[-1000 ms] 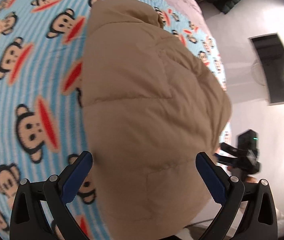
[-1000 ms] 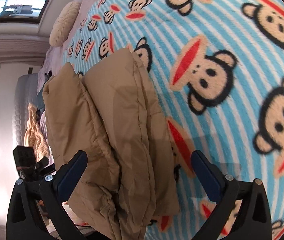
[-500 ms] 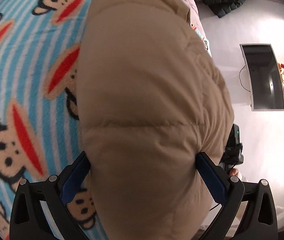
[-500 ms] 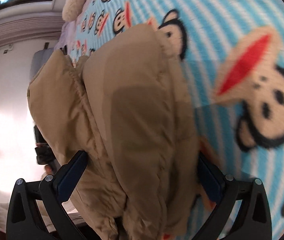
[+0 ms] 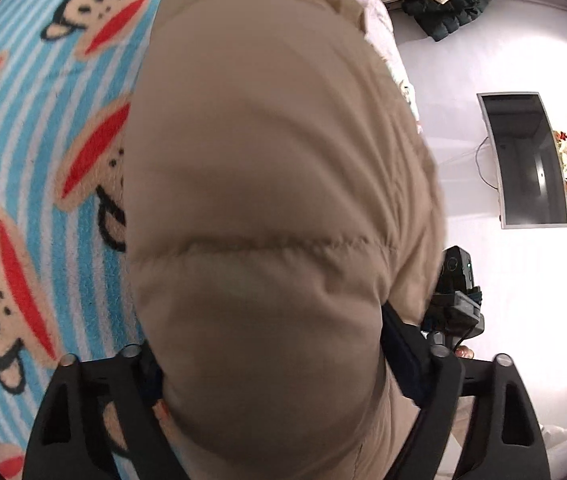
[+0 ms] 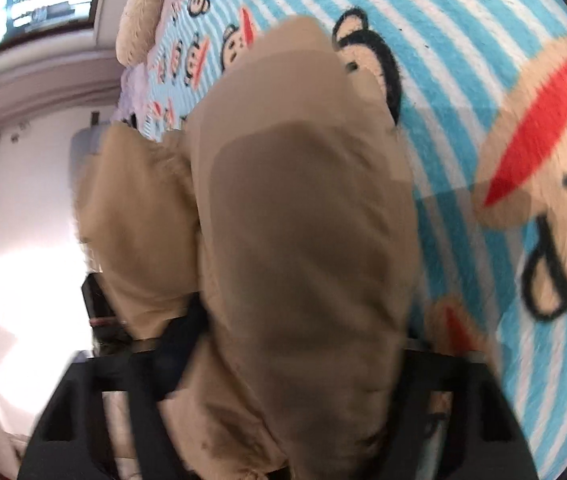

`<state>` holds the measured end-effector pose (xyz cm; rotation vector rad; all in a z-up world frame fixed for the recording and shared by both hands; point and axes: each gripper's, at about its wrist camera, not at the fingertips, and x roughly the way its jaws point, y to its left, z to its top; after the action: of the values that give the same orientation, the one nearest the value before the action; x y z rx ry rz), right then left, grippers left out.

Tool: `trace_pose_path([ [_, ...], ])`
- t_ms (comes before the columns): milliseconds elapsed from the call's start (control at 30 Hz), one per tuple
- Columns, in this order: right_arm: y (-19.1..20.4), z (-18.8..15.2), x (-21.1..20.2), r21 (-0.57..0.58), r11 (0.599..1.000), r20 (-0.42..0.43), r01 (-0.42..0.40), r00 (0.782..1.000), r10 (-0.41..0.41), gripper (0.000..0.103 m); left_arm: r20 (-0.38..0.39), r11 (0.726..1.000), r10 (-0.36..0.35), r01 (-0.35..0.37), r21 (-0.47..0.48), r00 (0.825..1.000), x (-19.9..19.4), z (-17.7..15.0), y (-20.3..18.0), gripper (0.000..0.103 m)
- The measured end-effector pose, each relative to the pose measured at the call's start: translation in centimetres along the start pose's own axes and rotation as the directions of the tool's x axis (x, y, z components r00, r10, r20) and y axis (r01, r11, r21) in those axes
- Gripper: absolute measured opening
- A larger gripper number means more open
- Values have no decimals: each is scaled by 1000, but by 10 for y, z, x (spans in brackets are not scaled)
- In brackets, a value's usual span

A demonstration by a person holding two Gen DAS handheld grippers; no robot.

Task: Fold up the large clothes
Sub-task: 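Grasp the bundle edge with both tools and lift it over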

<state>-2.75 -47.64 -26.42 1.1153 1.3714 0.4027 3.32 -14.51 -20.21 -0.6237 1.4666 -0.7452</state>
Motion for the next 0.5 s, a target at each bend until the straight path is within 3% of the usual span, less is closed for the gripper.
trace_pose_path([
  [67, 13, -5, -3, -23, 1000, 14, -6, 1000, 7, 40, 13, 1000, -2, 1, 29, 1000, -11, 0, -10, 79],
  [267, 68, -6, 2, -77, 995, 62, -70, 995, 75, 39, 83, 994, -27, 18, 106, 996, -61, 20, -29, 79],
  [500, 140, 41, 70, -149, 984, 71, -99, 991, 111, 39, 194, 990, 4, -30, 135, 981, -125, 79, -3, 79],
])
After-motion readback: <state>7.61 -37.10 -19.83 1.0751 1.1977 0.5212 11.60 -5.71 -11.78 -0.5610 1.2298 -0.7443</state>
